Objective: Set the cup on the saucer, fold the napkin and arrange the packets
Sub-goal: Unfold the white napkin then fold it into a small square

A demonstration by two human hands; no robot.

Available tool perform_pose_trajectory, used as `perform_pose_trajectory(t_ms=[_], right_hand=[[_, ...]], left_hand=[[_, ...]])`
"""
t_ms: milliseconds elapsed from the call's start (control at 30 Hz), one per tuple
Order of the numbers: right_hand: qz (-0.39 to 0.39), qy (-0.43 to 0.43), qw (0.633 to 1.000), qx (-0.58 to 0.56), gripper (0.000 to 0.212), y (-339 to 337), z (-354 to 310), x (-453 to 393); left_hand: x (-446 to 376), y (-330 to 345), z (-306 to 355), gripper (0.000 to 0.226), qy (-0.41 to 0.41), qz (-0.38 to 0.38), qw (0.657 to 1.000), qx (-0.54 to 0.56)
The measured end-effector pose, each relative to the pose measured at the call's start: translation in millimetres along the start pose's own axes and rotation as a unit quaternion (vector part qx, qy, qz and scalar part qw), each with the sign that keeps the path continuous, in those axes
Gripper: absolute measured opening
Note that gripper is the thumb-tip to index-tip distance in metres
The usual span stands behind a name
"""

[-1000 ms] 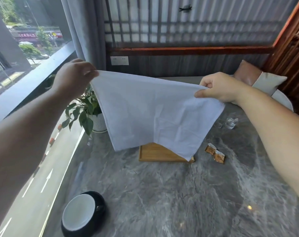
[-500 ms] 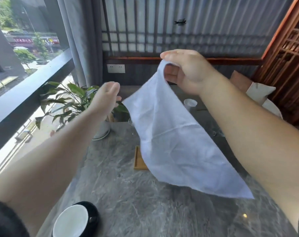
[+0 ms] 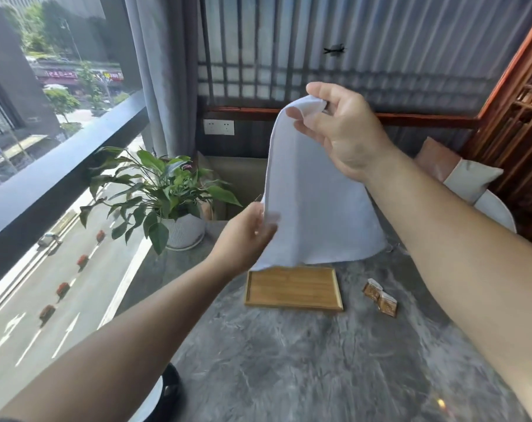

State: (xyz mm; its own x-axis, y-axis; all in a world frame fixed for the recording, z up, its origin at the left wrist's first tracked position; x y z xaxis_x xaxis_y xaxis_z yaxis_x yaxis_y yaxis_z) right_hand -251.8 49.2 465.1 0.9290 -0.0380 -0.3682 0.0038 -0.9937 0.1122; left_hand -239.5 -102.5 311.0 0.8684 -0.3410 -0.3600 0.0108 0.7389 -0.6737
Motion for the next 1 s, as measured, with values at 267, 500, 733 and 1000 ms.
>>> perform_pose_trajectory(t_ms=[267,500,733,1000], right_hand=[[0.060,-0.136,0.874,0.463,0.038,-47,-18,-1],[0.129,-0.026,0.861,0.490,0.038,-111,7,-6],[0.149,0.055,0.857,0.490,0.049,-171,46,7],[0.144,0.107,0.888,0.424,0.032,-212,83,17]], left_hand=[[-20,-51,-64,0.021,-0.100,0.141,0.985,0.007],[-32,-93,-85,0.020,-0.041,0.135,0.978,-0.151],[-24,-111,-108,0.036,-0.030,0.073,0.970,-0.228],[-55,-104,-105,0.014,0.007,-0.079,0.965,-0.249]])
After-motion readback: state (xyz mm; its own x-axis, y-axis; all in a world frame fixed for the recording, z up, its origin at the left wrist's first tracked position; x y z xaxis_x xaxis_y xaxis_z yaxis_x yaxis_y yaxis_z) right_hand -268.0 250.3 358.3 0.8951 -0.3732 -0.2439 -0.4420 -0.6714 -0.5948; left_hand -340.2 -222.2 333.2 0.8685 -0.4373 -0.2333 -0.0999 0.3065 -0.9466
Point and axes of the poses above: each hand's wrist, its own x-axis away from the middle knuckle, its own y-axis out of the palm, z = x × y, the point moved 7 cm from there along -x, towards the middle knuckle, and after that the axes turned 7 degrees about -x, right-handed, at the moved point
